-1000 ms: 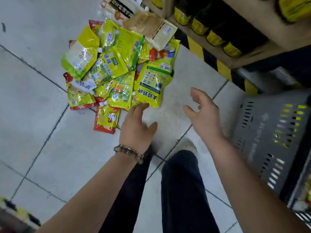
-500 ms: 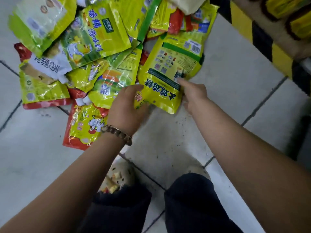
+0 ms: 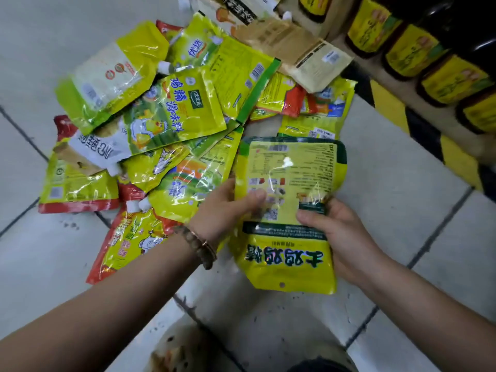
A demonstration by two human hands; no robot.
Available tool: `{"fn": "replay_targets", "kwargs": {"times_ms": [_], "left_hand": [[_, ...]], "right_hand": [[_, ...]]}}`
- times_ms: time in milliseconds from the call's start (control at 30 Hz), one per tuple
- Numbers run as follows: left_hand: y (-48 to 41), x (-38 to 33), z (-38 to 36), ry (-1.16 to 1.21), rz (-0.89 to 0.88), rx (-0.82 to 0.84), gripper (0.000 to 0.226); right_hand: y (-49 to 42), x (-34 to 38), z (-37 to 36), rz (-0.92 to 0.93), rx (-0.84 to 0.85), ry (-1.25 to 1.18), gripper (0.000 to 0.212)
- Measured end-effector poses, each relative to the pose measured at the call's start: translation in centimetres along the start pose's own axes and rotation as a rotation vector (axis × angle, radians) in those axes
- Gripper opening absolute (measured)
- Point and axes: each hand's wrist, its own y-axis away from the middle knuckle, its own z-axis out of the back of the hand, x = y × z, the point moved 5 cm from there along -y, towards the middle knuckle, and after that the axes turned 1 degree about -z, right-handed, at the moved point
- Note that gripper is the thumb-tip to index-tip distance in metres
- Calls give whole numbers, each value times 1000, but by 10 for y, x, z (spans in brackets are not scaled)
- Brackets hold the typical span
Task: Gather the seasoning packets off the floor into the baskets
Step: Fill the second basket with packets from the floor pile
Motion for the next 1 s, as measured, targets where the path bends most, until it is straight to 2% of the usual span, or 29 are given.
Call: {"fn": "replay_targets", "kwargs": {"times_ms": [67, 100, 133, 167, 267, 300, 367, 400, 467, 500, 567, 600, 633, 700, 767, 867, 900, 1000], "left_hand": [[4, 8, 0, 150, 169, 59, 99], [5, 10, 7, 192, 190, 40, 110], [7, 9, 14, 201, 176, -7, 109], [7, 9, 27, 188, 143, -80, 98], [19, 0, 69, 194, -6, -263, 32], [20, 1, 85, 227, -39, -321, 30], [30, 0, 110, 308, -75, -406, 58], [35, -1, 121, 331, -86, -444, 58], [44, 2, 142, 345, -106, -511, 27], [47, 6, 152, 330, -99, -541, 25], [54, 7, 163, 309, -119, -551, 75], [55, 8, 168, 306, -126, -562, 91], [55, 10, 176, 322, -126, -567, 84], [56, 12, 182, 359, -119, -577, 55], [55, 14, 186, 363, -90, -585, 59], [56, 8, 187, 397, -111, -556, 72], [57, 6, 186, 405, -103, -537, 69], [55, 3, 182, 347, -141, -476, 25]], "right_hand": [[4, -1, -13, -9, 78, 3, 26], [2, -3, -19, -30, 93, 14, 24], [-3, -4, -24, -57, 97, 19, 22], [-12, -6, -27, -82, 89, 9, 20], [-36, -10, -39, -207, 6, -39, 27], [-43, -11, -46, -251, -6, -22, 26], [-57, -16, -68, -325, 15, 12, 22], [-63, -19, -81, -348, 24, 23, 20], [-78, -21, -105, -352, 11, 67, 18], [-85, -21, -113, -337, -18, 110, 18], [-93, -18, -123, -291, -99, 217, 25], [-97, -16, -127, -258, -129, 247, 34], [-100, -14, -131, -219, -152, 261, 46], [-109, -13, -135, -126, -204, 290, 63], [-113, -13, -138, -75, -202, 323, 59], [-109, -10, -128, -16, -189, 279, 42], [-103, -6, -119, 13, -189, 242, 37], [-71, 11, -82, 85, -191, 128, 36]]}}
